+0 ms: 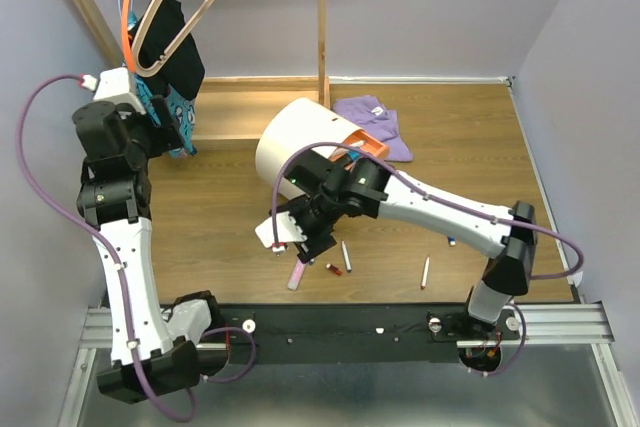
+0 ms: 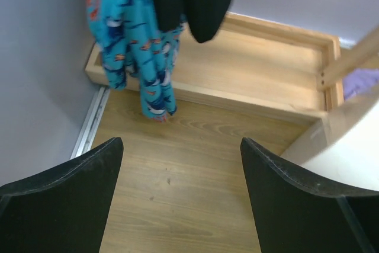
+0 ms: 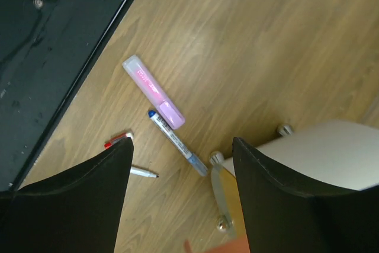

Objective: Sort the stationery into containers
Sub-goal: Place the pen in the drawer, then pick up the pen from the center of the board, then place the pen in the drawer.

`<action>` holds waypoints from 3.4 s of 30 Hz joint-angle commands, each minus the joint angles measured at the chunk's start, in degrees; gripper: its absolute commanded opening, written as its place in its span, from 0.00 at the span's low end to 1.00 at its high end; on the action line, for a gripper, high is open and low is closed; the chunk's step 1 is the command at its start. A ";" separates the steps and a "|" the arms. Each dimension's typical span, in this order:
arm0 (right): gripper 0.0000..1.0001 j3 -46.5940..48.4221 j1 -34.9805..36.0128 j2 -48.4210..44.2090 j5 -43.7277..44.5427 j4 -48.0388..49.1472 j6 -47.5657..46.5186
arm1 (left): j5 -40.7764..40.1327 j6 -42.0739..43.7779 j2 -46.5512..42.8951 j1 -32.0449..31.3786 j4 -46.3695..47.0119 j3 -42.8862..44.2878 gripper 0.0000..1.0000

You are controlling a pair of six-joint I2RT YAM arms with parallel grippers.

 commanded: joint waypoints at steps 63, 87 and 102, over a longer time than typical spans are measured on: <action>0.05 15.31 -5.90 0.48 -5.40 23.41 25.30 | 16.09 -12.24 2.88 11.83 5.94 3.36 0.87; 0.06 8.62 -23.05 -6.13 -3.97 -4.34 -8.08 | 27.09 -13.91 4.37 12.27 11.92 -1.03 0.87; 0.61 4.48 -23.05 -9.73 1.66 3.56 -5.73 | 27.44 -14.35 4.29 12.44 12.62 -1.56 0.87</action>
